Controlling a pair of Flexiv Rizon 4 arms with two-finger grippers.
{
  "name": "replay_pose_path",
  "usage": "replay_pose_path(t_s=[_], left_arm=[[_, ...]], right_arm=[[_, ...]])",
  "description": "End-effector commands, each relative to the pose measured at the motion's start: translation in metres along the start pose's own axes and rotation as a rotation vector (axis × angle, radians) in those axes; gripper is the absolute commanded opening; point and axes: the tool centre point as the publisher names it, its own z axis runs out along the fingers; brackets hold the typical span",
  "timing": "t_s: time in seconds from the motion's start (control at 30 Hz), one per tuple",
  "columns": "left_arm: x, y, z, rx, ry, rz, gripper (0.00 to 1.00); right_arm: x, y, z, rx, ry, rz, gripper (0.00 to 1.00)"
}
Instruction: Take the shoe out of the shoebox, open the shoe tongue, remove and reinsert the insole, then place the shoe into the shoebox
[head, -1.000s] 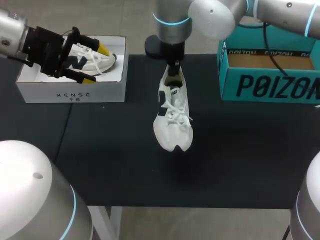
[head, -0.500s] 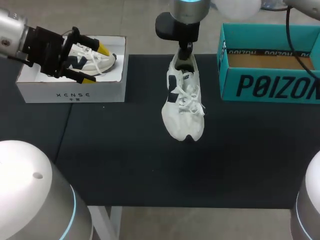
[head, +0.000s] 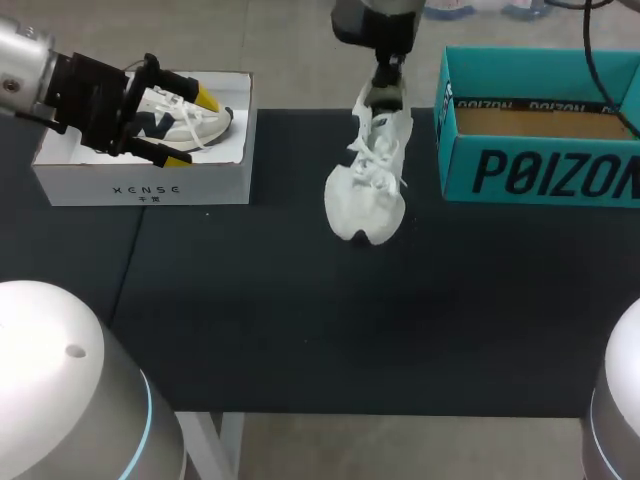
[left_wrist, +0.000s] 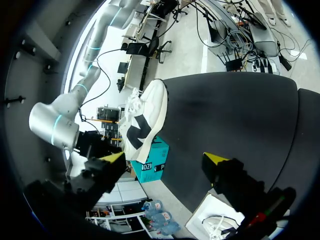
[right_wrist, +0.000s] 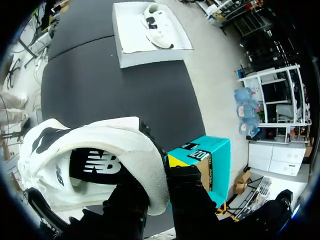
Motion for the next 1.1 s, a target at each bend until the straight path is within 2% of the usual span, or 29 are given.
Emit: replay_pose_path(t_s=[0.03, 0.13, 0.27, 0.4, 0.57, 0.73, 1.1], left_arm=[[0.000, 0.000, 0.001, -0.001, 0.002, 0.001, 1.00], [0.000, 0.000, 0.001, -0.001, 0.002, 0.001, 1.00], [0.000, 0.000, 0.001, -0.001, 0.002, 0.001, 1.00], [0.000, 0.000, 0.001, -0.001, 0.002, 0.001, 1.00], [0.000, 0.000, 0.001, -0.001, 0.002, 0.001, 1.00], [0.000, 0.000, 0.001, -0.001, 0.002, 0.001, 1.00], [0.000, 0.000, 0.001, -0.001, 0.002, 0.001, 1.00]], right_arm=[[-0.073, -0.016, -0.002, 0.021, 0.084, 0.444, 0.00], [-0.105, -0.041, -0.004, 0.009, 0.109, 0.622, 0.00], [-0.125, -0.074, -0.017, -0.016, 0.095, 0.726, 0.00], [-0.133, -0.110, -0.016, 0.003, 0.066, 0.805, 0.00], [-0.136, -0.151, -0.004, 0.040, 0.008, 0.898, 0.00], [-0.139, -0.181, 0.011, 0.109, -0.079, 1.017, 0.00], [-0.151, -0.246, 0.029, 0.220, -0.080, 1.204, 0.00]])
